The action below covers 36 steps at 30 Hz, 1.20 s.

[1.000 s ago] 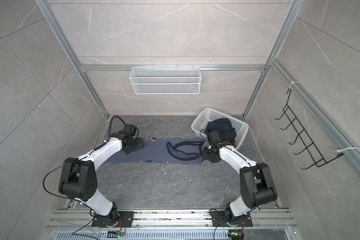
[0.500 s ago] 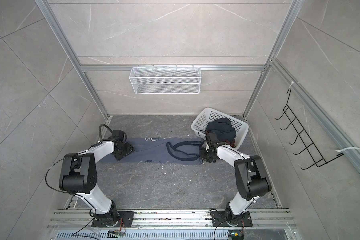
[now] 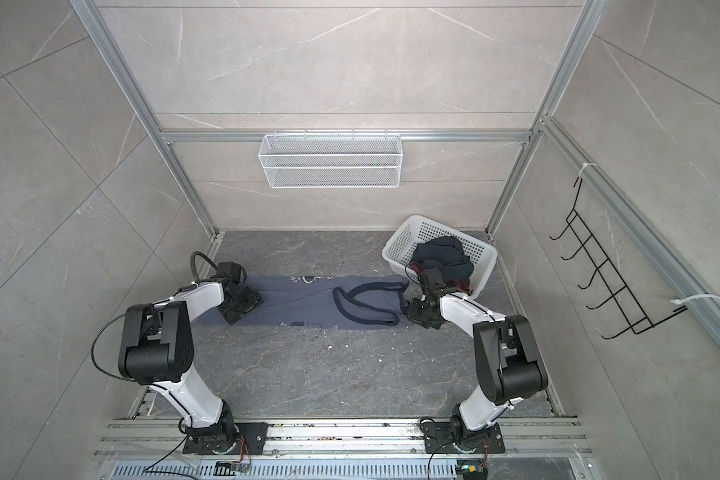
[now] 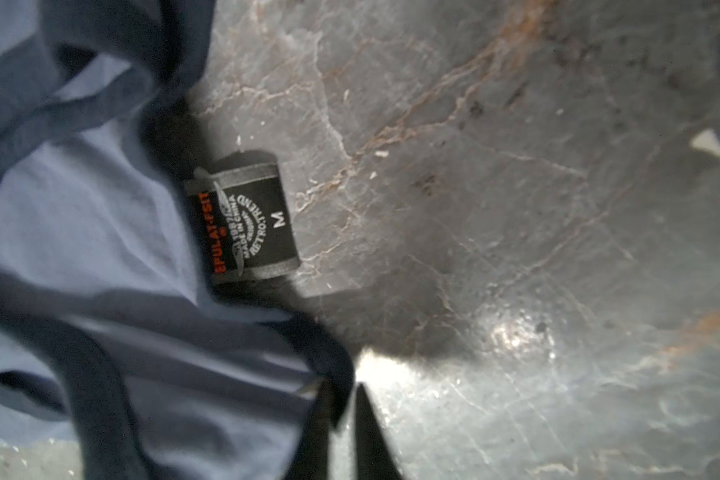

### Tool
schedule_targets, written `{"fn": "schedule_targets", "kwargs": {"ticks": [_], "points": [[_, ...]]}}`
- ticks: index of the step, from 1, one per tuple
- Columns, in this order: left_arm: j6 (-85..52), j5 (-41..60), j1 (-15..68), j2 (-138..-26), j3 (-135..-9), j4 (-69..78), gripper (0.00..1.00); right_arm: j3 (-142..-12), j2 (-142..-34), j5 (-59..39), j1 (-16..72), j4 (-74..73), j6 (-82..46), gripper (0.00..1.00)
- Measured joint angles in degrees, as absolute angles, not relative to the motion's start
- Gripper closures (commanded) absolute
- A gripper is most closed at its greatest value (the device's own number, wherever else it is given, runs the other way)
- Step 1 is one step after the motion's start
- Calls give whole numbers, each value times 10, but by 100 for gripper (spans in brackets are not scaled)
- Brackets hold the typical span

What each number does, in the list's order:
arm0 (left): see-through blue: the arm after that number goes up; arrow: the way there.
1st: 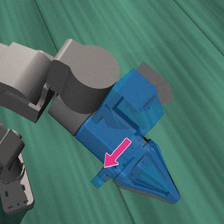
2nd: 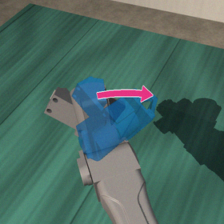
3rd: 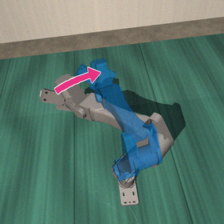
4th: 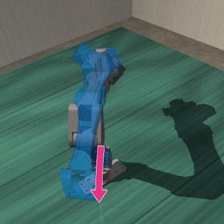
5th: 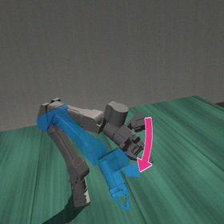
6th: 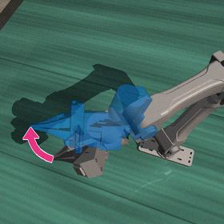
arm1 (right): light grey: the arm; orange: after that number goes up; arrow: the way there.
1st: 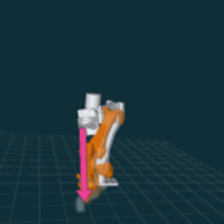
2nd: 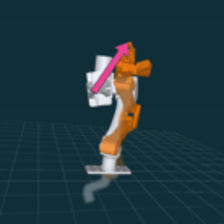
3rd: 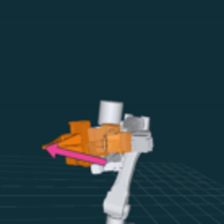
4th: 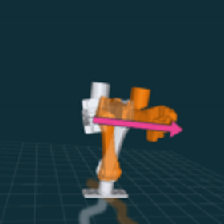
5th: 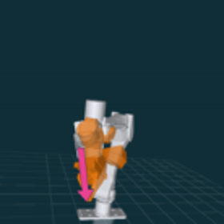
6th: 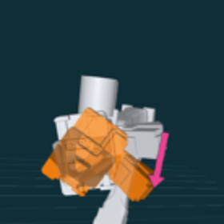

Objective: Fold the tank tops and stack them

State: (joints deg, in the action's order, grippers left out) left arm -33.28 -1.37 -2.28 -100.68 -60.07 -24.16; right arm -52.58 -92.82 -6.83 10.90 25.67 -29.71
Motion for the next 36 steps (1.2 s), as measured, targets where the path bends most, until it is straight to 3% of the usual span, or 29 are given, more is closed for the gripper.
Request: {"fn": "schedule_targets", "kwargs": {"ticks": [6, 10, 14, 18, 23, 27, 32, 36], "points": [[-333, -3, -22, -990, -598, -245, 15, -526, -861, -35, 120, 281, -274, 44], [-333, 1, -21, -964, -598, -251, 15, -532, -804, -4, 196, 297, -254, 39], [-333, 1, -21, -956, -598, -253, 15, -547, -801, 34, 295, 315, -242, 43], [-333, 1, -21, -956, -598, -255, 15, -551, -842, 68, 326, 330, -239, 46], [-333, 1, -21, -956, -598, -255, 15, -559, -894, 95, 334, 342, -234, 62], [-333, 1, -21, -956, -598, -255, 16, -587, -925, 117, 334, 348, -237, 82], [-333, 0, -21, -957, -598, -255, 15, -624, -955, 159, 333, 353, -232, 96], [-333, -10, -21, -959, -597, -253, 15, -656, -985, 168, 318, 358, -228, 99]]}}
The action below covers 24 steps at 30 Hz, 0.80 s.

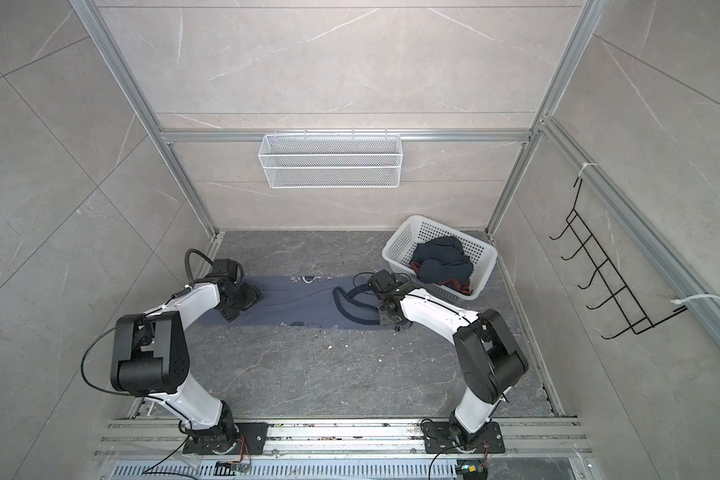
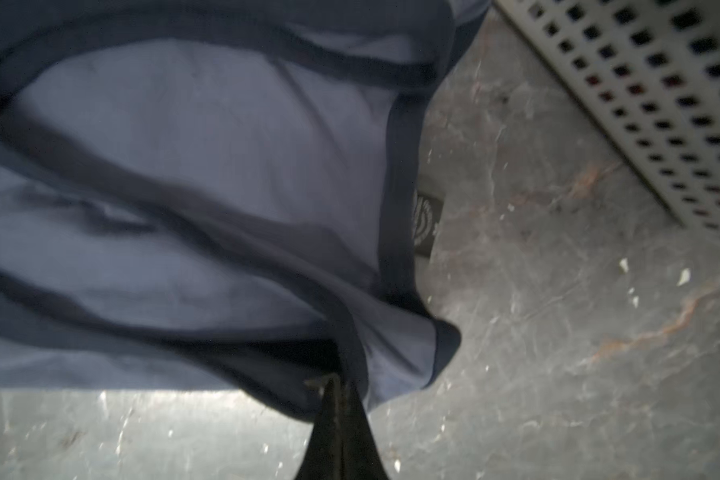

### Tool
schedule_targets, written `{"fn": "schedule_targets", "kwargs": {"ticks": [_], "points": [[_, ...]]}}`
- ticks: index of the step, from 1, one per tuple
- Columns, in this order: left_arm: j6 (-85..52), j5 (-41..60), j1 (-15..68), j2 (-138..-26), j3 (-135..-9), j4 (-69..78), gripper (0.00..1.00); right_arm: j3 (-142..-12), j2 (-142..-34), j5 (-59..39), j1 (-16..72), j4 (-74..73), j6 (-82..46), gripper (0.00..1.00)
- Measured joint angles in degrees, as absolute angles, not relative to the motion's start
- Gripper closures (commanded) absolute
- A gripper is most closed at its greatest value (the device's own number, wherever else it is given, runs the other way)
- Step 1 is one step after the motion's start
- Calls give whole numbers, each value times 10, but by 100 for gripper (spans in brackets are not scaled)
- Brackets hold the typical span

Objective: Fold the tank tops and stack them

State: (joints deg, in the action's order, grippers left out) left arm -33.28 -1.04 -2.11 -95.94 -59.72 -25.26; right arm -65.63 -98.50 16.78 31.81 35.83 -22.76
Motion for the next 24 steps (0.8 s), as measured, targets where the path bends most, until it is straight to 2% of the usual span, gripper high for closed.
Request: {"fn": "schedule_targets", "kwargs": {"ticks": [6, 13, 15, 17, 21, 24], "points": [[-333, -29, -21, -973, -595, -244, 14, -698, -1046, 174, 271, 369, -226, 100], [-337, -28, -35, -998, -597, -234, 14, -704, -1082, 180, 267, 382, -227, 99], [-339, -29, -40, -1003, -602, -237, 14, -704, -1080, 180, 266, 383, -227, 91], [-340, -32, -43, -1005, -611, -244, 14, -704, -1075, 181, 266, 386, -228, 89], [-343, -46, -44, -991, -631, -259, 12, -704, -1044, 182, 267, 401, -229, 71], [-343, -56, -41, -954, -635, -273, 12, -704, -992, 178, 271, 409, -226, 61]]}}
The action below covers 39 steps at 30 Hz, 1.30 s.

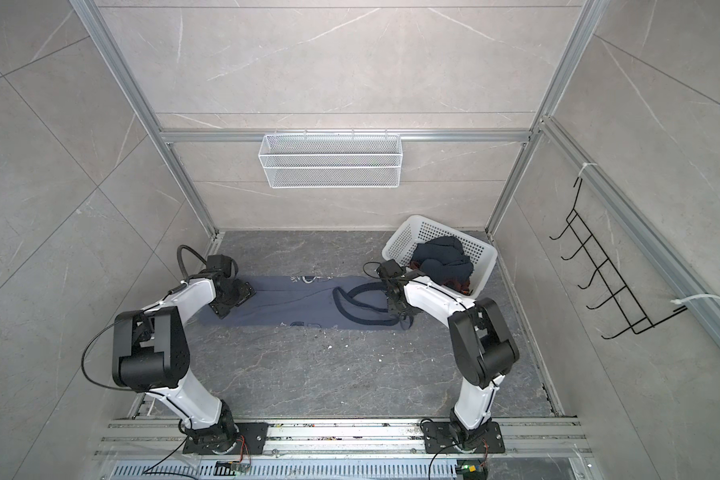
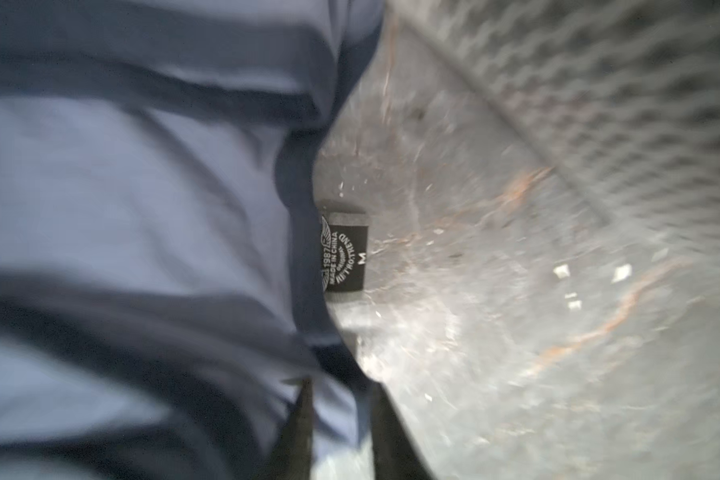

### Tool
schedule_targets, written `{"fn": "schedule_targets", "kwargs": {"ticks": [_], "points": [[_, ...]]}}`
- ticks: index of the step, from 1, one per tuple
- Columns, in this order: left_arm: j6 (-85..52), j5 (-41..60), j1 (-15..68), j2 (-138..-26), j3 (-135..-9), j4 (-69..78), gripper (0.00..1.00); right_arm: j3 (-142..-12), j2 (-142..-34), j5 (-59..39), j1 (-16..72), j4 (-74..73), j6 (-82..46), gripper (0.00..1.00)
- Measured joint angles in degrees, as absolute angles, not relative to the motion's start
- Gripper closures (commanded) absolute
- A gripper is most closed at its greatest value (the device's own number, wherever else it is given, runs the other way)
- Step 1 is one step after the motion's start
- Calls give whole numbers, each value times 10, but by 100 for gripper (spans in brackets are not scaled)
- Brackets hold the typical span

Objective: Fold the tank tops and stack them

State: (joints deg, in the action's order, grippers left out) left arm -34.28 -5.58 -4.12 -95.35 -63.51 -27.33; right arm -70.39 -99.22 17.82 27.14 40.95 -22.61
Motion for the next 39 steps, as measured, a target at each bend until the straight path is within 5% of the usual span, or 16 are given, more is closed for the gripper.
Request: {"fn": "schedule_targets", "kwargs": {"ticks": [5, 13, 26, 31, 39], "points": [[-342, -64, -41, -920, -668, -287, 16, -710, -921, 156, 316, 418, -229, 59], [-335, -97, -41, -1022, -769, -318, 27, -685, -929, 62, 351, 382, -253, 56], [-300, -54, -29, -1156, -852, -337, 28, -715, -1073, 7, 370, 351, -281, 50], [-316, -57, -24, -1148, -792, -334, 26, -764, -1130, 20, 354, 369, -280, 50], [-364, -54, -9, -988, -576, -278, 25, -871, -1202, 61, 337, 407, -239, 50]]}}
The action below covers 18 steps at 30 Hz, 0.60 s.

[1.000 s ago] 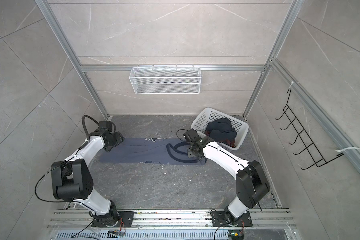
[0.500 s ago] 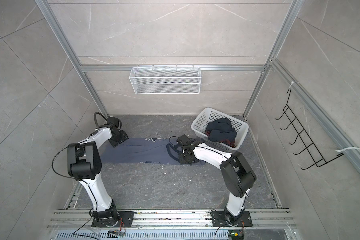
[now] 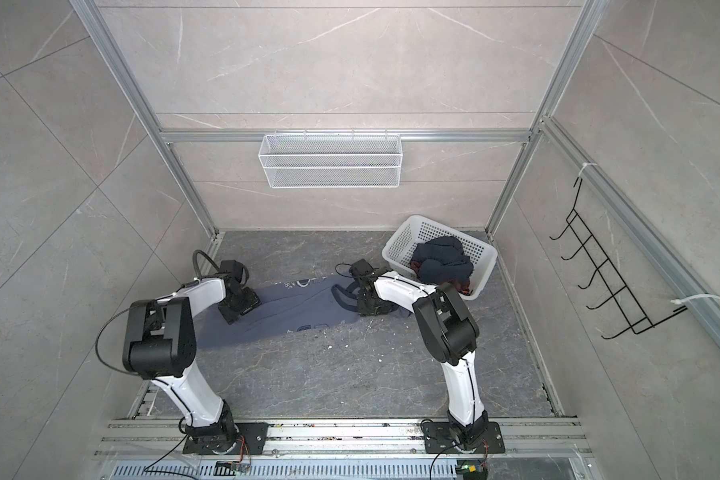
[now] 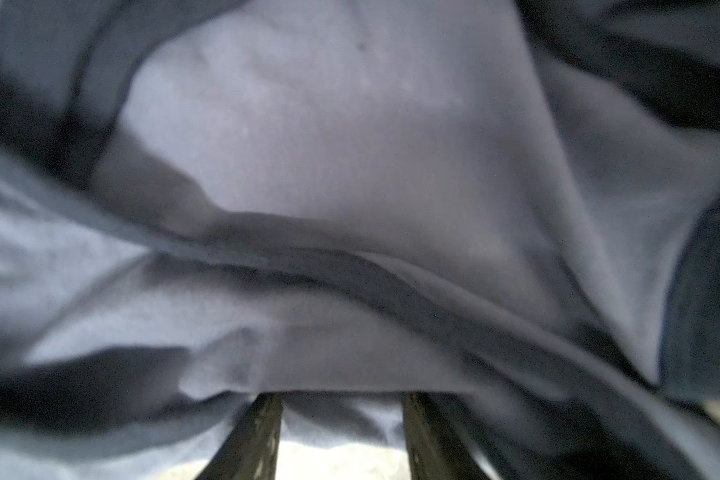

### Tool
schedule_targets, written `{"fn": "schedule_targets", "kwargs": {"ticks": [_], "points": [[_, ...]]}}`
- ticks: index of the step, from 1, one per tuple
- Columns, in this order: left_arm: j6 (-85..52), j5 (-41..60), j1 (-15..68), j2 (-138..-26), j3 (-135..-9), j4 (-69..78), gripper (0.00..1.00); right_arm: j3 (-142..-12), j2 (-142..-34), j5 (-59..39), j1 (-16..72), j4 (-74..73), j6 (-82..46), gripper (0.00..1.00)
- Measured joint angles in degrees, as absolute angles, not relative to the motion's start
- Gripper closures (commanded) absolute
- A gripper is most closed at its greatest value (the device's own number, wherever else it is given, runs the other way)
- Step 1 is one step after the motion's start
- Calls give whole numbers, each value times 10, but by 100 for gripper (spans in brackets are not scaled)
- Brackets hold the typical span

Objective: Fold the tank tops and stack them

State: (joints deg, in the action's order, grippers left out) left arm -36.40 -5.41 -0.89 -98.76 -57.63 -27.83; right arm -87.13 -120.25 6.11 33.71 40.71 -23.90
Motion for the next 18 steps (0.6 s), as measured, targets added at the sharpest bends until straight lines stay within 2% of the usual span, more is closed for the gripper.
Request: {"fn": "schedule_targets", "kwargs": {"ticks": [5, 11, 18], "points": [[-425, -59, 61, -854, -437, -272, 25, -942, -1248, 66, 337, 423, -207, 51], [-543, -81, 239, -717, -322, -273, 25, -1056, -1317, 62, 343, 447, -165, 50], [-649, -125, 373, -678, -294, -284, 25, -1222, -1413, 53, 364, 489, -118, 45]]}}
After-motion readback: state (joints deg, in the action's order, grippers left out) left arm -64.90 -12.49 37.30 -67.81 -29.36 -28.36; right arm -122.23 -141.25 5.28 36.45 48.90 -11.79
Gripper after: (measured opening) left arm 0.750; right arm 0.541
